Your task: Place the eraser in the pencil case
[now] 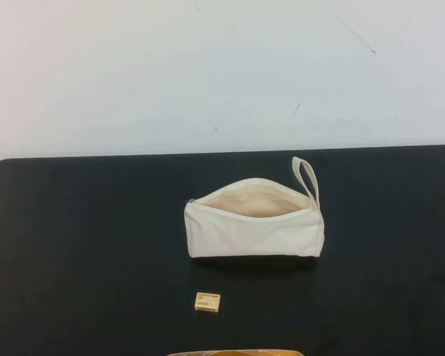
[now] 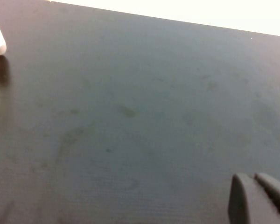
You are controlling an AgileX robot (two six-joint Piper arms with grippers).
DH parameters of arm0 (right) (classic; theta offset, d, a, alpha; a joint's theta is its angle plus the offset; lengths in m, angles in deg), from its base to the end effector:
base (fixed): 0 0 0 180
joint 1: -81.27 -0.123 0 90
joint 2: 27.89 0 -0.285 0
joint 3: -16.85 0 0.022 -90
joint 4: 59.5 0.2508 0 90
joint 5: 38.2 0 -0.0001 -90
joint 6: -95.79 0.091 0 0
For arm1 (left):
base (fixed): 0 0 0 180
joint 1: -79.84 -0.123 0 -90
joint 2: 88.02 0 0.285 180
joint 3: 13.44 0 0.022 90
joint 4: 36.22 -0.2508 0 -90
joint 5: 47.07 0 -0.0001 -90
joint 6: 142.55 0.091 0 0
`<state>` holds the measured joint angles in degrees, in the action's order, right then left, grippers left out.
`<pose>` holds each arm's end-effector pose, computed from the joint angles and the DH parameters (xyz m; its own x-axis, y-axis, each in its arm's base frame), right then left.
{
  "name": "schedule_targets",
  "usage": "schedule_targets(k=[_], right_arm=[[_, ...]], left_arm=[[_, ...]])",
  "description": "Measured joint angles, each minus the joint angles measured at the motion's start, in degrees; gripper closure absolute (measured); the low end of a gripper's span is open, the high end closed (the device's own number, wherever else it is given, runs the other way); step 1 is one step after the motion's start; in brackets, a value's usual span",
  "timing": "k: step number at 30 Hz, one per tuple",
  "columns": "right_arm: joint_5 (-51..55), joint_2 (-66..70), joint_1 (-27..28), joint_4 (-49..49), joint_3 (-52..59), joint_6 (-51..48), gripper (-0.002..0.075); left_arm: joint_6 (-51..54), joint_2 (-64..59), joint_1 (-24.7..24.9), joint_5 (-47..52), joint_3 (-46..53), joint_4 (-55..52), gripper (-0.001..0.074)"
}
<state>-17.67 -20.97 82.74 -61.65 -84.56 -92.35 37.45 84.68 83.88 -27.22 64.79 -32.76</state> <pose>0.0528 -0.0026 0.1737 -0.2784 -0.1692 -0.9454 -0.0110 0.9849 -0.1730 0.0531 -0.0056 0.1765 -0.2687 -0.0379 -0.9625 0.0750 0.9954 -0.0602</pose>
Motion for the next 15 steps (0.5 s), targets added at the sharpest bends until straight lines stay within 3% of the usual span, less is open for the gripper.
schedule_targets(k=[5,15], right_arm=[[0.0,0.0,0.0,0.0,0.0,0.0,0.0727],[0.0,0.0,0.0,0.0,0.0,0.0,0.0727]], left_arm=[[0.0,0.0,0.0,-7.15,0.52,0.1,0.0736],[-0.86,0.0,0.0,-40.0,0.52,0.53,0.0736]])
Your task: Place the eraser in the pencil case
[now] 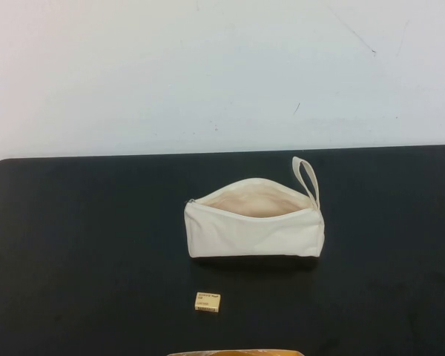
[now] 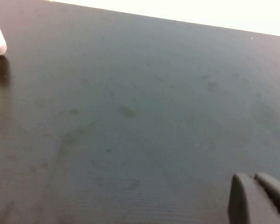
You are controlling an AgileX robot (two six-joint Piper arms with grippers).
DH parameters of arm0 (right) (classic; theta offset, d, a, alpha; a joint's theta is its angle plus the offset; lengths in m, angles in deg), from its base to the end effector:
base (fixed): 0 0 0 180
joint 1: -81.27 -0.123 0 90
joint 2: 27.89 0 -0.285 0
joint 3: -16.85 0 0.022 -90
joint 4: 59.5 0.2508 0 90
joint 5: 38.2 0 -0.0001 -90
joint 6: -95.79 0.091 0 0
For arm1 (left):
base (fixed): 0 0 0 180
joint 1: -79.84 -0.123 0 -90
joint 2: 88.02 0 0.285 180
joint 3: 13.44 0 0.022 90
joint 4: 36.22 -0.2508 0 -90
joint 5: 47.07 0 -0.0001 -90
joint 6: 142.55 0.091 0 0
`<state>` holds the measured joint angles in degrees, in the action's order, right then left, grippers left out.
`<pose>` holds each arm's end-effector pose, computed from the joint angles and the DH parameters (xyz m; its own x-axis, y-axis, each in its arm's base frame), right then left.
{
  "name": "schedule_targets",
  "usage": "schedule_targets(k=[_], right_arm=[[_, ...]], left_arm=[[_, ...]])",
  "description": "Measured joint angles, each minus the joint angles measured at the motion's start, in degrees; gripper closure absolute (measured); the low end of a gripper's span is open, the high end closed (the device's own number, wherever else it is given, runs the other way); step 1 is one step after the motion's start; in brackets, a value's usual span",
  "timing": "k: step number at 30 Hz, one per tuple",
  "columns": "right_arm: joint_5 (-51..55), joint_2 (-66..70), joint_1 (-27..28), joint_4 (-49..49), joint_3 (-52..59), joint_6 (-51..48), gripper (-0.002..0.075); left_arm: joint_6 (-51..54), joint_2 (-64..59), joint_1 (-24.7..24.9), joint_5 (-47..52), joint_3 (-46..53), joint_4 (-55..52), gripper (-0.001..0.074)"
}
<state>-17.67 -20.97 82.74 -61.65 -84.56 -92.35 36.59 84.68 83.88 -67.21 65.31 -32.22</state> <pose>0.0528 -0.0026 0.1737 -0.2784 -0.1692 -0.9454 -0.0110 0.9849 -0.1730 0.0492 -0.0013 0.2354 0.4012 -0.1090 -0.9095 0.0811 0.9932 -0.0833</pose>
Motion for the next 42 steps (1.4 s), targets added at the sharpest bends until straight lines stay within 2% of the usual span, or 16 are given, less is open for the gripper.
schedule_targets(k=[5,7,12,16,21,26,31,35,42], right_arm=[[0.0,0.0,0.0,0.0,0.0,0.0,0.0727],[0.0,0.0,0.0,0.0,0.0,0.0,0.0727],[0.0,0.0,0.0,0.0,0.0,0.0,0.0727],[0.0,0.0,0.0,0.0,0.0,0.0,0.0727],[0.0,0.0,0.0,0.0,0.0,0.0,0.0727],[0.0,0.0,0.0,0.0,0.0,0.0,0.0727],[0.0,0.0,0.0,0.0,0.0,0.0,0.0727],[0.0,0.0,0.0,0.0,0.0,0.0,0.0727],[0.0,0.0,0.0,0.0,0.0,0.0,0.0727]], left_arm=[[-0.23,0.0,0.0,-10.35,0.0,1.4,0.0736],[-0.23,0.03,0.0,-9.43,-0.4,1.8,0.0736],[-0.74,-0.13,0.0,15.07,-13.66,0.49,0.0736],[-0.74,-5.6,0.0,33.4,-26.46,-0.17,0.0736],[-0.24,-19.77,0.0,54.0,-39.83,-0.4,0.0736],[2.97,-33.58,0.0,66.27,-44.76,2.49,0.0736],[4.91,-45.68,0.0,63.94,-45.05,11.45,0.0736],[13.97,-54.4,0.65,61.95,-46.87,16.89,0.0736],[16.55,-69.83,8.65,64.7,-55.97,17.19,0.0736]])
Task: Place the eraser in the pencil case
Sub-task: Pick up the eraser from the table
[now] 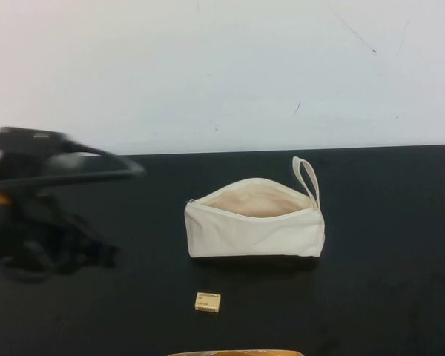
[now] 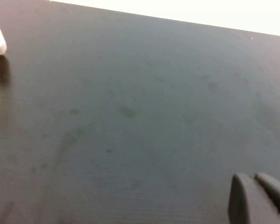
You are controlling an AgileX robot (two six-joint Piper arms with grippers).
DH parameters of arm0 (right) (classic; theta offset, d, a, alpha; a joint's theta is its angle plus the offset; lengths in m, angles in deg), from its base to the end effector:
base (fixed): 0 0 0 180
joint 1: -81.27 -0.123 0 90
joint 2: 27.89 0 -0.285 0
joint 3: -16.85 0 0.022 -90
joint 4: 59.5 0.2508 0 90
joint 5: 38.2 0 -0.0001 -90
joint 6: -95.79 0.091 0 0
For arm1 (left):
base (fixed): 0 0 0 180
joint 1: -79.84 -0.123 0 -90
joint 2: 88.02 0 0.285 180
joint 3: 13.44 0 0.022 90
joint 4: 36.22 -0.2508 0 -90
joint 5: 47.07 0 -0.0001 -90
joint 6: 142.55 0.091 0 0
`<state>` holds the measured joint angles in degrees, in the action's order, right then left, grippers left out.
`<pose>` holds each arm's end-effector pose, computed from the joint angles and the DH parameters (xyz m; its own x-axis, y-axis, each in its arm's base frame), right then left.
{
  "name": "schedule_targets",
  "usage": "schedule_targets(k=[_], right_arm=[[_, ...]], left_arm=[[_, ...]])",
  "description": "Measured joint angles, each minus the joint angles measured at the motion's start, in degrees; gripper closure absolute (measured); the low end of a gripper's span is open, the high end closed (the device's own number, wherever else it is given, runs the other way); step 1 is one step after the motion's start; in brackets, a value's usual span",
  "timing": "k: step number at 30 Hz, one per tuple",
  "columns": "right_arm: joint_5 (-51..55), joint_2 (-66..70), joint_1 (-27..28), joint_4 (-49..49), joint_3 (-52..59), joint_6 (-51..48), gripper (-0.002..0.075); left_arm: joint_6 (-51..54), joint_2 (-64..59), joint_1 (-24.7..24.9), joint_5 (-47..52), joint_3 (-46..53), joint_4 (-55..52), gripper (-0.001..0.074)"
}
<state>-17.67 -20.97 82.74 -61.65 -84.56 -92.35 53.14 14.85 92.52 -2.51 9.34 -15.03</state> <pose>0.0528 -0.0026 0.1737 -0.2784 -0.1692 -0.9454 -0.0110 0.9849 -0.1730 0.2300 -0.0754 0.3095 -0.7721 0.1780 -0.6101 0.3664 0.9090 -0.1985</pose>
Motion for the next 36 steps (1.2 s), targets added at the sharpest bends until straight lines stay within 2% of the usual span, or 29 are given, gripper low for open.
schedule_targets(k=[6,10,12,15,17,20,28,36], right_arm=[[0.0,0.0,0.0,0.0,0.0,0.0,0.0727],[0.0,0.0,0.0,0.0,0.0,0.0,0.0727],[0.0,0.0,0.0,0.0,0.0,0.0,0.0727],[0.0,0.0,0.0,0.0,0.0,0.0,0.0727],[0.0,0.0,0.0,0.0,0.0,0.0,0.0727],[0.0,0.0,0.0,0.0,0.0,0.0,0.0727],[0.0,0.0,0.0,0.0,0.0,0.0,0.0727],[0.0,0.0,0.0,0.0,0.0,0.0,0.0727]], left_arm=[[-8.94,-10.9,10.0,-0.01,-4.39,-8.64,0.0736],[-16.75,-18.65,12.93,-0.01,-7.48,-12.63,0.0697],[-18.11,-22.09,13.86,-0.01,-9.24,-13.04,0.061],[-18.79,-25.92,14.91,-0.14,-11.28,-12.05,0.041],[-18.79,-28.34,14.96,-1.16,-12.04,-10.61,0.0303],[-18.67,-31.82,15.01,-2.77,-12.41,-9.45,0.022],[-18.67,-39.69,15.01,-4.38,-13.01,-6.73,0.0199],[-19.15,-41.03,16.6,-3.29,-16.1,-7.08,0.0199]])
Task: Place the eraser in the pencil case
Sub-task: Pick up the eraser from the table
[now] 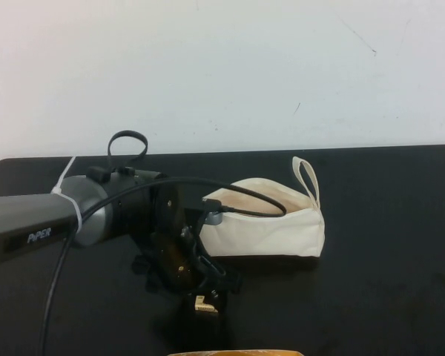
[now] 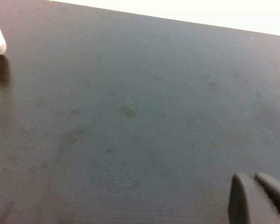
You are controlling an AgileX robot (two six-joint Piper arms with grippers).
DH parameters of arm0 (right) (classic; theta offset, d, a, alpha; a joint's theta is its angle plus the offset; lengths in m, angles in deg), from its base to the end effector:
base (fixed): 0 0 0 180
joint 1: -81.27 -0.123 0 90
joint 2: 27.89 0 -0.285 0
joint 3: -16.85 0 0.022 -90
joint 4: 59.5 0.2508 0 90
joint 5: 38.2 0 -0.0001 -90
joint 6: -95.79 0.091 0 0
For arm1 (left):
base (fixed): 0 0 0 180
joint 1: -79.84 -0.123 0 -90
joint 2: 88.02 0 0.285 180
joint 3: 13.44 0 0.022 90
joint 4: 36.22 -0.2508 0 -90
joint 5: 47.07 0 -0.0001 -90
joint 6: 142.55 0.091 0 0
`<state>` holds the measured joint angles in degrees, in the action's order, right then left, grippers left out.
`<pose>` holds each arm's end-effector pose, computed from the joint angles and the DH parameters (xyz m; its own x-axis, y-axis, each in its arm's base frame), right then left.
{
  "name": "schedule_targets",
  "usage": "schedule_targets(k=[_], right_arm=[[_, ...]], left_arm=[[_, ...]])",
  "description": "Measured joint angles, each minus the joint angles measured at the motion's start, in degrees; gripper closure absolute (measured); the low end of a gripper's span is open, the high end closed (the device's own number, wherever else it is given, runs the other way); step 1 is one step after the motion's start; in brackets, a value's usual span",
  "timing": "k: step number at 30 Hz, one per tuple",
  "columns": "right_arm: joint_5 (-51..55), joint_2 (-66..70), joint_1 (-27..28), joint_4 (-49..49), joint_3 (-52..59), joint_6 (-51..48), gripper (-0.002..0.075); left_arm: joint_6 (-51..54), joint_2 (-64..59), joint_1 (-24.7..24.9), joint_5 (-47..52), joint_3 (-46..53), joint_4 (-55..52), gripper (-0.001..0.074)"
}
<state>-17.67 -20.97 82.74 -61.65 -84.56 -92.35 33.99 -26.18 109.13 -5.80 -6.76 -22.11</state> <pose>0.0528 -0.0026 0.1737 -0.2784 -0.1692 -0.9454 -0.0110 0.9849 -0.1730 0.3205 -0.1966 0.1622 -0.9446 0.2531 -0.2090 0.2965 0.9309 -0.2131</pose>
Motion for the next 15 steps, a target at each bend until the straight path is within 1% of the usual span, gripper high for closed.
schedule_targets(k=[11,14,15], right_arm=[[0.0,0.0,0.0,0.0,0.0,0.0,0.0727],[0.0,0.0,0.0,0.0,0.0,0.0,0.0727],[0.0,0.0,0.0,0.0,0.0,0.0,0.0727]], left_arm=[[-3.61,-1.92,0.66,0.42,-1.28,-0.97,0.0206],[-3.75,-2.16,0.66,0.91,-1.64,-1.47,0.0255],[-3.75,-2.25,0.66,1.02,-1.64,-1.8,0.0284]])
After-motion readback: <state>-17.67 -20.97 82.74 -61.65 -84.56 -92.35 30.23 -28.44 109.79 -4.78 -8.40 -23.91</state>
